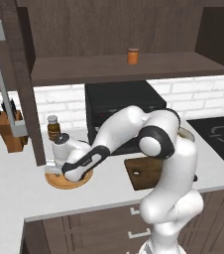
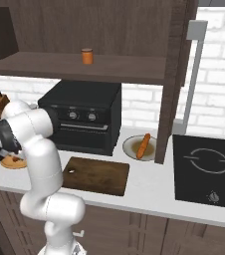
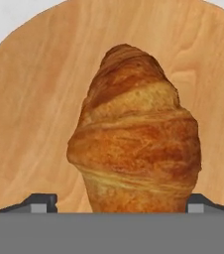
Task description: From the different types of pastries on the counter, select a croissant and place it on the cutting board. Then retrieve a jar of jam from the cabinet and place it alongside the croissant on the cutting board.
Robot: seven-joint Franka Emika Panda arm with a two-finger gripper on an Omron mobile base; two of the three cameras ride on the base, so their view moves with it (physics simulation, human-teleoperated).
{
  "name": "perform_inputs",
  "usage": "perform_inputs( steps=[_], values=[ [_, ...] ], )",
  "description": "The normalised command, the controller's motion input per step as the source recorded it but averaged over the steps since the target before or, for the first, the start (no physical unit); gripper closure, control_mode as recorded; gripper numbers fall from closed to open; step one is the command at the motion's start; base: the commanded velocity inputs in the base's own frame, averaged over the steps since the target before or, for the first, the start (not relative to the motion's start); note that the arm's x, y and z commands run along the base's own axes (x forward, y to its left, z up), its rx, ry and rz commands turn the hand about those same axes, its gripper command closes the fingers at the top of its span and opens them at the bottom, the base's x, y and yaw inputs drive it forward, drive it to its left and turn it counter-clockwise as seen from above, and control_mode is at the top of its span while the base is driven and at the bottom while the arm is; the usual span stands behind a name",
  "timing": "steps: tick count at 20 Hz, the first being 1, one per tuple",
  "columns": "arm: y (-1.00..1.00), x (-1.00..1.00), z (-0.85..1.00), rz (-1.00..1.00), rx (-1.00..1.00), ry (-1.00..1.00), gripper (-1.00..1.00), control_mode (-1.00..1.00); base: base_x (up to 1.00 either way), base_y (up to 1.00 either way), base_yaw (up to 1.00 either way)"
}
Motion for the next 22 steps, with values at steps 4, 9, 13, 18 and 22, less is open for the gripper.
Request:
perform_inputs(
  steps=[4, 9, 13, 18, 22],
  values=[
    [0.0, 0.0, -0.11, 0.0, 0.0, 0.01, 1.0, -1.0, 0.0, 0.0, 0.0],
    [0.0, 0.0, 0.05, 0.0, 0.0, 0.0, 1.0, -1.0, 0.0, 0.0, 0.0],
    [-0.02, -0.11, 0.52, 0.0, 0.08, -0.02, 1.0, -1.0, 0.0, 0.0, 0.0],
    [-0.14, -0.28, 0.45, 0.0, 0.06, -0.07, 1.0, -1.0, 0.0, 0.0, 0.0],
    [-0.4, -0.36, 0.15, 0.0, 0.0, -0.04, 1.0, -1.0, 0.0, 0.0, 0.0]
  ],
)
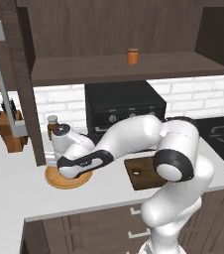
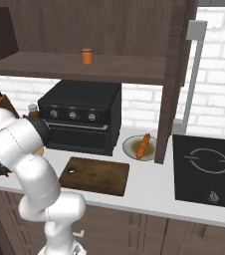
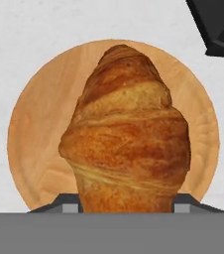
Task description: From the different types of pastries on the counter, select a croissant and place it on the cutting board. Then retrieve a jar of jam from the cabinet and place it alongside the croissant on the cutting board.
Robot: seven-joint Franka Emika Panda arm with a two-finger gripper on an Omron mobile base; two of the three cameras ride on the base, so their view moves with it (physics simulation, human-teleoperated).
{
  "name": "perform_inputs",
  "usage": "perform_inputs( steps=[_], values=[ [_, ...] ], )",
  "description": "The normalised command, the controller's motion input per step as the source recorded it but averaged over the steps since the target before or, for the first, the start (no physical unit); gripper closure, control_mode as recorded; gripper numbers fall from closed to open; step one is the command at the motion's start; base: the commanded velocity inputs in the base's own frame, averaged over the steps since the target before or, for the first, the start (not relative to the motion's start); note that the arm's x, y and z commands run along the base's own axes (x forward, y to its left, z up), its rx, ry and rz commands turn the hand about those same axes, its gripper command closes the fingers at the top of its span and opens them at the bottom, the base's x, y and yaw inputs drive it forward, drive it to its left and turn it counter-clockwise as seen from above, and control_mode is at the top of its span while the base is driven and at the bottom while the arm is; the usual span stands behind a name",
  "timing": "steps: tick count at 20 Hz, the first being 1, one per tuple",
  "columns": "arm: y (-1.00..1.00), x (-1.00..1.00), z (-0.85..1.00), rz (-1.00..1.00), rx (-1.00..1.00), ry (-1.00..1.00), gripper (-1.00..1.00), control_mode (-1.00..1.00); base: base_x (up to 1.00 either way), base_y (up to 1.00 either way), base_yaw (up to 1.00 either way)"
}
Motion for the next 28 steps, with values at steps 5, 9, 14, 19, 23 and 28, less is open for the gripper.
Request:
perform_inputs(
  steps=[5, 9, 14, 19, 23, 28],
  values=[
    [-0.49, -0.2, 0.3, 0.0, 0.06, -0.02, 1.0, -1.0, 0.0, 0.0, 0.0],
    [-0.48, -0.16, 0.58, 0.0, 0.15, 0.0, 1.0, -1.0, 0.0, 0.0, 0.0],
    [-0.57, -0.31, 0.45, 0.0, 0.04, 0.0, 1.0, -1.0, 0.0, 0.0, 0.0],
    [-0.79, -0.29, 0.28, 0.0, 0.05, 0.0, 1.0, -1.0, 0.0, 0.0, 0.0],
    [-1.0, -0.15, 0.21, 0.0, 0.01, 0.0, 1.0, -1.0, 0.0, 0.0, 0.0],
    [-1.0, -0.12, 0.05, 0.0, 0.0, 0.0, 1.0, -1.0, 0.0, 0.0, 0.0]
  ],
)
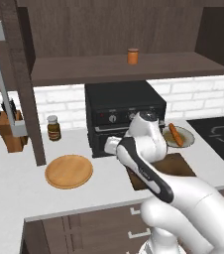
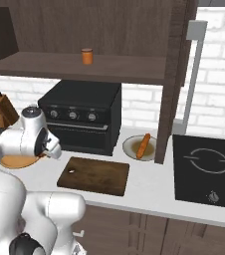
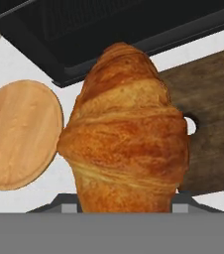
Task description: From the different types of pastries on the counter, select a croissant and place it on the cutting board. Then retrieve a jar of jam from the cabinet and place it alongside the croissant on the cutting board.
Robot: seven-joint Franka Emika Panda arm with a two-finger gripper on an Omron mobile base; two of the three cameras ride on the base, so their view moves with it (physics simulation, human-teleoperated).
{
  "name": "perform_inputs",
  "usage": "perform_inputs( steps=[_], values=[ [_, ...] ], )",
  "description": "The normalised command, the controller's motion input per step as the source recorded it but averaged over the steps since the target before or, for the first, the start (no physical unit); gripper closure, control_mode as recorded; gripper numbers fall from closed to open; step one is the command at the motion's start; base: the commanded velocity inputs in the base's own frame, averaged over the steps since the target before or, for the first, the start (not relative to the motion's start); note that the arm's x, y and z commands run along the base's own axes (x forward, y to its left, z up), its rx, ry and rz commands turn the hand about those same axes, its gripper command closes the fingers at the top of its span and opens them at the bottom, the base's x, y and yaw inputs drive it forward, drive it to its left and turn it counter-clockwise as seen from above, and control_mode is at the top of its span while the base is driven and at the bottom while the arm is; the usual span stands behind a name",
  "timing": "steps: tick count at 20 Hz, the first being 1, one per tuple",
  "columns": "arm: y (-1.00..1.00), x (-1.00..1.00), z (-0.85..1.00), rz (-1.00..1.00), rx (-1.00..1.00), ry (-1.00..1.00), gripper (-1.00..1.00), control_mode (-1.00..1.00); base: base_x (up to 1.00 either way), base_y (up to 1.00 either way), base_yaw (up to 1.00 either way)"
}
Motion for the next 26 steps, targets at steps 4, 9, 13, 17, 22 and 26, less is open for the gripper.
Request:
perform_inputs(
  steps=[4, 9, 13, 17, 22, 26],
  values=[
    [-1.0, -0.1, 0.0, 0.0, 0.0, 0.0, 1.0, -1.0, 0.0, 0.0, 0.0],
    [-0.95, -0.07, -0.01, 0.0, -0.02, 0.0, 1.0, -1.0, 0.0, 0.0, 0.0],
    [-0.7, -0.01, -0.37, 0.0, -0.03, 0.0, 1.0, -1.0, 0.0, 0.0, 0.0],
    [-0.06, 0.0, -0.08, 0.0, 0.0, 0.0, 1.0, -1.0, 0.0, 0.0, 0.0],
    [-0.04, 0.04, -0.23, 0.0, -0.26, 0.07, 1.0, -1.0, 0.0, 0.0, 0.0],
    [0.0, 0.01, -0.1, 0.0, -0.18, 0.04, 1.0, -1.0, 0.0, 0.0, 0.0]
  ],
)
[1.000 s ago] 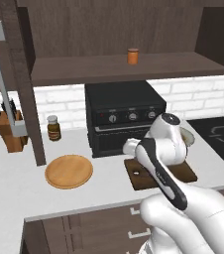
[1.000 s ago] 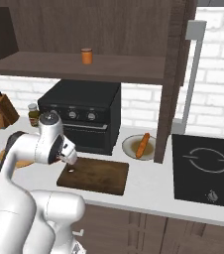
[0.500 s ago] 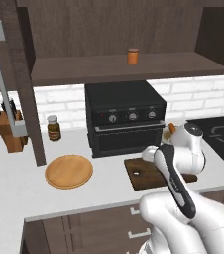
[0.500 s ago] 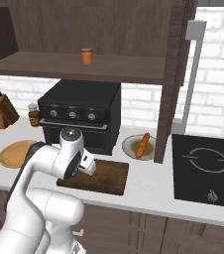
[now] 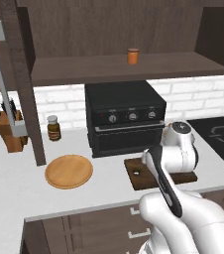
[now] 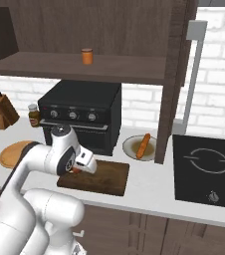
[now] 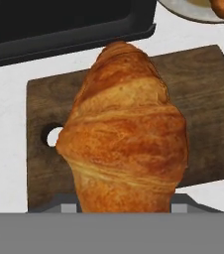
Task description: From the different types of pastries on the counter, select a croissant and place it on the cutting board. Then retrieve a jar of jam from the cabinet and place it alongside the croissant on the cutting board.
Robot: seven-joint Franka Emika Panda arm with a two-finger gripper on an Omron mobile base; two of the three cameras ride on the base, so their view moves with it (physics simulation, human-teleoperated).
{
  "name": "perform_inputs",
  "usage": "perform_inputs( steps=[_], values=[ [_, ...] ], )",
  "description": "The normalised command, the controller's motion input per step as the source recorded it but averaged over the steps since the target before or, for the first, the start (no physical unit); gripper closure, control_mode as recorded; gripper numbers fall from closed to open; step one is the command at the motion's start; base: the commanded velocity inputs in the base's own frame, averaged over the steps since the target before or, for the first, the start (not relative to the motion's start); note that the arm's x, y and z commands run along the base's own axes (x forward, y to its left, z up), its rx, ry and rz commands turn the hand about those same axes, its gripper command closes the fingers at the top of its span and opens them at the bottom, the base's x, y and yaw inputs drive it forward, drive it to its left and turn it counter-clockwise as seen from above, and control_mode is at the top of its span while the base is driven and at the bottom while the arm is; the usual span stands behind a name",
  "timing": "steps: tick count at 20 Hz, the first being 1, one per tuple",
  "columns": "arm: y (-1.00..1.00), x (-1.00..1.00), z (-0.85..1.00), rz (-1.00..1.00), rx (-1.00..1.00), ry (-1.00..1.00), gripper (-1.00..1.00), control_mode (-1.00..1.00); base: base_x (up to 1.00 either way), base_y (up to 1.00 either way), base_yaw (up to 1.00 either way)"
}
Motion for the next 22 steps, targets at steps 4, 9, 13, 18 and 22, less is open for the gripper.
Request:
perform_inputs(
  steps=[4, 9, 13, 18, 22],
  values=[
    [0.0, 0.2, -0.12, 0.0, 0.0, -0.07, 1.0, -1.0, 0.0, 0.0, 0.0],
    [0.0, 0.14, -0.07, 0.0, -0.01, -0.06, 1.0, -1.0, 0.0, 0.0, 0.0],
    [0.0, 0.0, -0.38, 0.0, 0.0, 0.0, 1.0, -1.0, 0.0, 0.0, 0.0],
    [0.0, 0.0, -0.51, 0.0, 0.0, 0.0, 1.0, -1.0, 0.0, 0.0, 0.0],
    [0.0, 0.0, -0.5, 0.0, 0.0, 0.0, 1.0, -1.0, 0.0, 0.0, 0.0]
  ],
)
